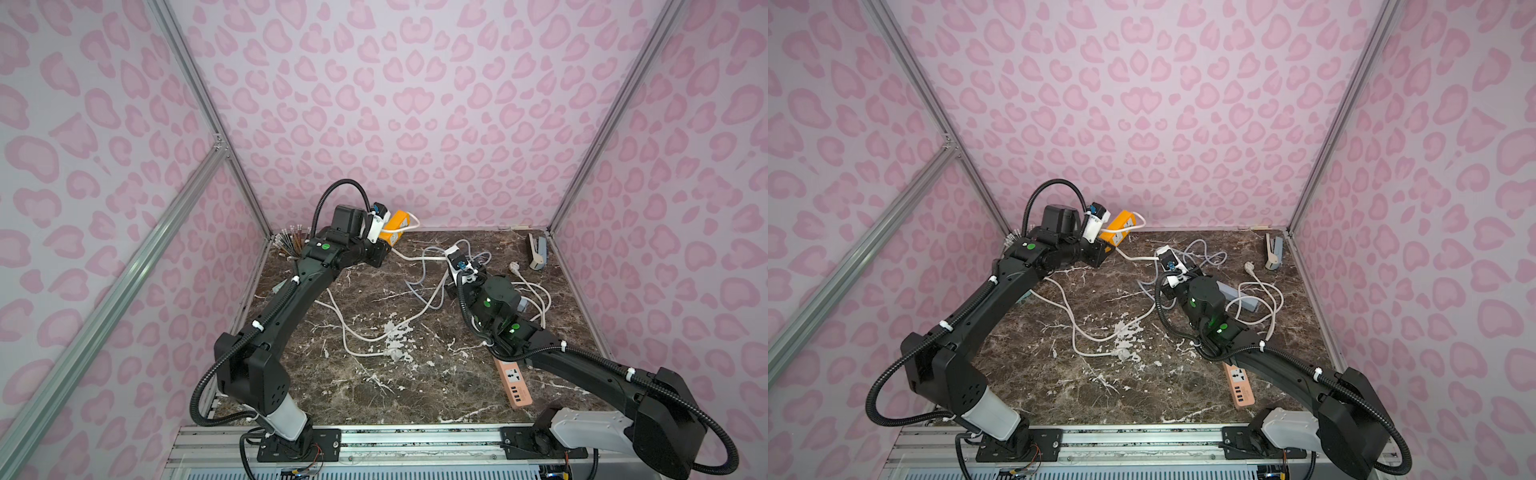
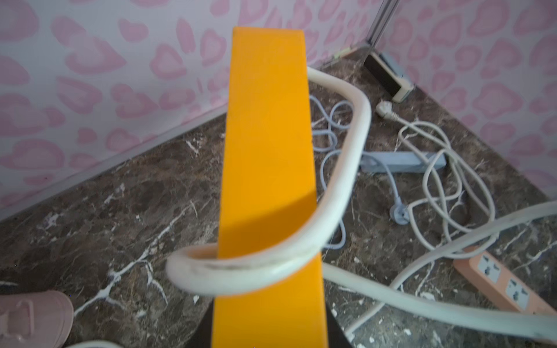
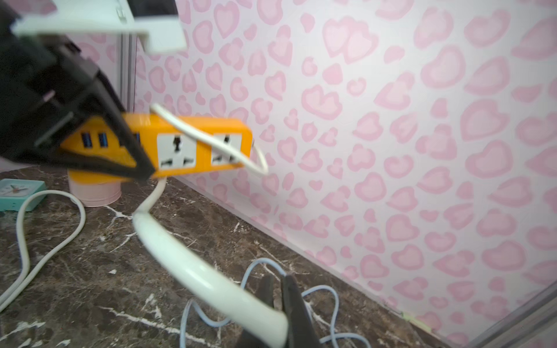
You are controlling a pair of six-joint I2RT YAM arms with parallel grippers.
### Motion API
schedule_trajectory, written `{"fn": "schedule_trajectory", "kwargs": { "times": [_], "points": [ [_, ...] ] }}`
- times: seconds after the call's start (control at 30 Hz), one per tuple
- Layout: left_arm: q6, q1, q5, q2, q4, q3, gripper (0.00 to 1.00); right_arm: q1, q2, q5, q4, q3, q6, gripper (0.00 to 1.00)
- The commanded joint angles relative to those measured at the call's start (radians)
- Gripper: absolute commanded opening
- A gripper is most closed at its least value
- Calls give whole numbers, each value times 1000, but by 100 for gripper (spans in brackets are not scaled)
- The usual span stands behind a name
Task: Wrap the cord around the power strip
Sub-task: Wrap the power cord around the power strip.
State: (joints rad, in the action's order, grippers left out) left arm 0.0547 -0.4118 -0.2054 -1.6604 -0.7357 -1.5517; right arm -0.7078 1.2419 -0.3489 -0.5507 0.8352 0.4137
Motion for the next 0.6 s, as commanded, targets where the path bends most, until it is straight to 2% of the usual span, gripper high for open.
{"fn": "schedule_trajectory", "kwargs": {
  "times": [0.0, 0.1, 0.2, 0.33, 0.43, 0.57],
  "points": [
    [75, -52, 51, -5, -87, 16, 3, -8, 6, -37, 6, 102, 180, 0],
    [103, -111, -64, -3, -126, 32, 3, 3, 65, -26, 27, 190, 281, 0],
    [133, -153, -152, 19, -144, 49, 3, 49, 142, 29, 178, 305, 347, 0],
    [154, -172, -262, 63, -138, 78, 3, 153, 199, 180, 373, 427, 281, 0],
    [173, -185, -351, 91, -127, 94, 3, 197, 231, 339, 487, 490, 240, 0],
    [206, -197, -451, 106, -117, 99, 3, 243, 307, 466, 656, 605, 202, 0]
  ]
}}
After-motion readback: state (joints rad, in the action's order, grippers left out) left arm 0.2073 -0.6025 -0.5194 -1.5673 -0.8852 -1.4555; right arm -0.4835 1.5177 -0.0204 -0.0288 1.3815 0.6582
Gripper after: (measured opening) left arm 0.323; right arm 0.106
